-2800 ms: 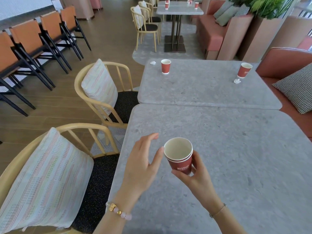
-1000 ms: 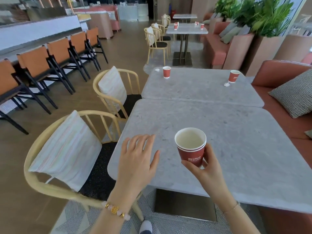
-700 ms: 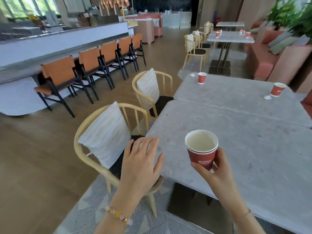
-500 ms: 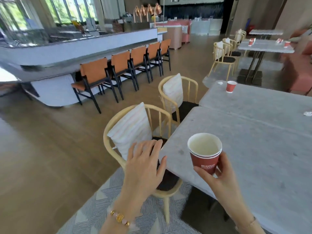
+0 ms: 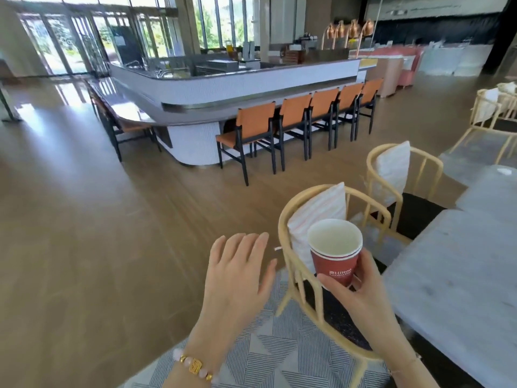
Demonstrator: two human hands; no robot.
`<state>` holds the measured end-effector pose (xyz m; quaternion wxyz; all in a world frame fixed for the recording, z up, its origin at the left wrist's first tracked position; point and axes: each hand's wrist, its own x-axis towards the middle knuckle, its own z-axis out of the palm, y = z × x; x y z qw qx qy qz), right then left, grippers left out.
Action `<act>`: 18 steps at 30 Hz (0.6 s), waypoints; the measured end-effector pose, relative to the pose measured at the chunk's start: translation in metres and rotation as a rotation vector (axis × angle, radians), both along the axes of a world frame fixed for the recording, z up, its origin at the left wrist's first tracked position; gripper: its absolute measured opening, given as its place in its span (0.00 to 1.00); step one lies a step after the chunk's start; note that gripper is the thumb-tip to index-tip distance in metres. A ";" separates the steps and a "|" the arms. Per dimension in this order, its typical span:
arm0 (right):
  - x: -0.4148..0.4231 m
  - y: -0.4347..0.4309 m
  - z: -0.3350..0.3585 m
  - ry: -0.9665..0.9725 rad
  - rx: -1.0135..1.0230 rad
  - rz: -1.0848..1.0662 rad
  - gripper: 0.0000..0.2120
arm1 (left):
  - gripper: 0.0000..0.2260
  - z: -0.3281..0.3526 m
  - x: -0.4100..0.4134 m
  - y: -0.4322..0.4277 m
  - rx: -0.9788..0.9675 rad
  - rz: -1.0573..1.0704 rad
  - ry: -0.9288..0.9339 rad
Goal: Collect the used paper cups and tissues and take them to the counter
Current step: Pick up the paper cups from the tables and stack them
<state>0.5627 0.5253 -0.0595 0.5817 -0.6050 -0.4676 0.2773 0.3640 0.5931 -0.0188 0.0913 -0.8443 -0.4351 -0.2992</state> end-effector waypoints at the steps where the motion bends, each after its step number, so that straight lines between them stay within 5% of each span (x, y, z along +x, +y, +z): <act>1: -0.012 0.008 0.000 0.014 0.000 0.017 0.30 | 0.18 -0.001 -0.011 0.006 0.011 0.008 -0.001; 10: -0.085 0.087 0.001 -0.054 -0.081 0.111 0.37 | 0.18 -0.012 -0.080 0.066 0.024 0.118 -0.039; 18: -0.103 0.208 -0.013 -0.011 -0.054 0.162 0.32 | 0.18 -0.028 -0.101 0.168 0.008 0.183 -0.017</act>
